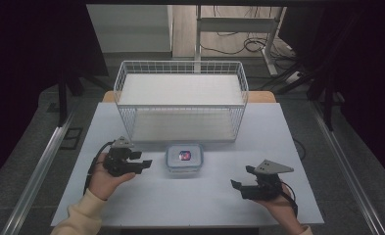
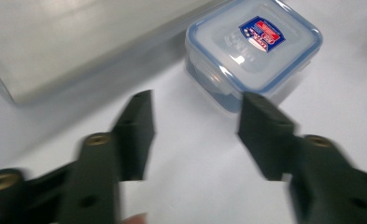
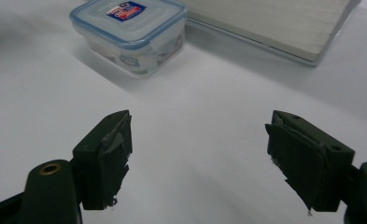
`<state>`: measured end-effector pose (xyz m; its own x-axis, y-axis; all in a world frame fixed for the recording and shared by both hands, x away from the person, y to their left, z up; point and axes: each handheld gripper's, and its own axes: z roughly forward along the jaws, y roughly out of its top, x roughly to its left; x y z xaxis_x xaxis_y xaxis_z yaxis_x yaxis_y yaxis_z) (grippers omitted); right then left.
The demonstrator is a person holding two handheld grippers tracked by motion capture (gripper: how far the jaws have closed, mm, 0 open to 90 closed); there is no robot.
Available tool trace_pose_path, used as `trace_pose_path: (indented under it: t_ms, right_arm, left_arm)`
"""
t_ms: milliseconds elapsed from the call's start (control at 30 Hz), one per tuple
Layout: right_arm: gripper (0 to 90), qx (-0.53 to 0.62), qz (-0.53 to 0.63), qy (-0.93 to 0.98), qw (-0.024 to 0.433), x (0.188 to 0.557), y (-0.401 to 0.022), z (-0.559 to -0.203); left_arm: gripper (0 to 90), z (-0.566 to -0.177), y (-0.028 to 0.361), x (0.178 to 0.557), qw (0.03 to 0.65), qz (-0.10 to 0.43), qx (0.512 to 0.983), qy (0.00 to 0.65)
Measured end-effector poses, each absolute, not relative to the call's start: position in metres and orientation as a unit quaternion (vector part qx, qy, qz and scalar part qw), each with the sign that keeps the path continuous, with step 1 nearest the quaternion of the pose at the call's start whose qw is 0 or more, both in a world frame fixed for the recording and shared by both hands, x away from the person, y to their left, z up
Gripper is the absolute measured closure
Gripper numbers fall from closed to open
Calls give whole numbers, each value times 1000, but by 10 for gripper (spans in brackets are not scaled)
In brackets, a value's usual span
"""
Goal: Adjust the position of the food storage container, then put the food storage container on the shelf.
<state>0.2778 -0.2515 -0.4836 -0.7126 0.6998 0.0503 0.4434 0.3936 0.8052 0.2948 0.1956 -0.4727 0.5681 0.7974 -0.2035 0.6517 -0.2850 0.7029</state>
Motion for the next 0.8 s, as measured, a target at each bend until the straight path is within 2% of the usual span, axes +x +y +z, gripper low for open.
trace_pose_path:
  t_ms: [167, 533, 800]
  right_arm:
    - [202, 341, 430, 823, 146, 278, -245, -486]
    - [186, 370, 464, 797, 118, 280, -241, -485]
    - [173, 374, 455, 801, 107, 285, -232, -484]
  left_arm:
    - [272, -477, 198, 291, 389, 85, 791, 465]
    - [237, -475, 197, 289, 395, 90, 783, 473]
    - [165, -471, 199, 293, 412, 74, 758, 501]
